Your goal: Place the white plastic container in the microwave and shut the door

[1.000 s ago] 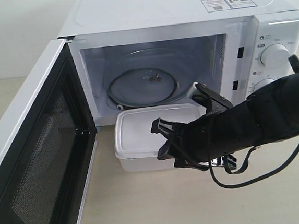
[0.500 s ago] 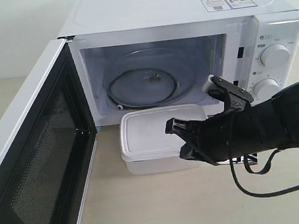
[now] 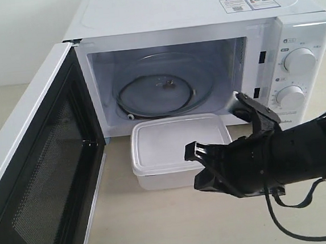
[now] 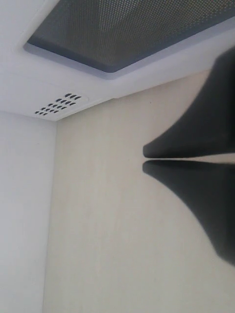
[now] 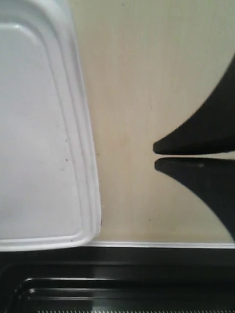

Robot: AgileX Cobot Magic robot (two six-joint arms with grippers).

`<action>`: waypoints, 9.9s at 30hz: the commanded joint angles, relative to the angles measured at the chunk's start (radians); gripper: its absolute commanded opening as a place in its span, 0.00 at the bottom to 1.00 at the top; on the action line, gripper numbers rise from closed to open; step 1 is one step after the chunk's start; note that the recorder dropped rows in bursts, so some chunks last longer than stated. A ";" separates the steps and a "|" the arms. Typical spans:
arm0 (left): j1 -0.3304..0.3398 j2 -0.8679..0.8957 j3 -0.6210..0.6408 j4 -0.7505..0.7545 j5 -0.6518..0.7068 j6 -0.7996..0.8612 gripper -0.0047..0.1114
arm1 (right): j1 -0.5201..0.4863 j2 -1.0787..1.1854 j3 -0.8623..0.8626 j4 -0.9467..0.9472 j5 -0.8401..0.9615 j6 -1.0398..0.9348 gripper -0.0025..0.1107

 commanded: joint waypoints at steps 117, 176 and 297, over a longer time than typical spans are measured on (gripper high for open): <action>0.002 -0.002 0.004 -0.007 -0.002 0.001 0.07 | -0.198 0.022 -0.053 -0.242 0.273 -0.046 0.02; 0.002 -0.002 0.004 -0.007 -0.002 0.001 0.07 | 0.219 0.201 -0.255 -0.317 -0.334 -0.424 0.44; 0.002 -0.002 0.004 -0.007 -0.002 0.001 0.07 | -0.251 0.202 -0.053 -0.002 0.278 -0.125 0.19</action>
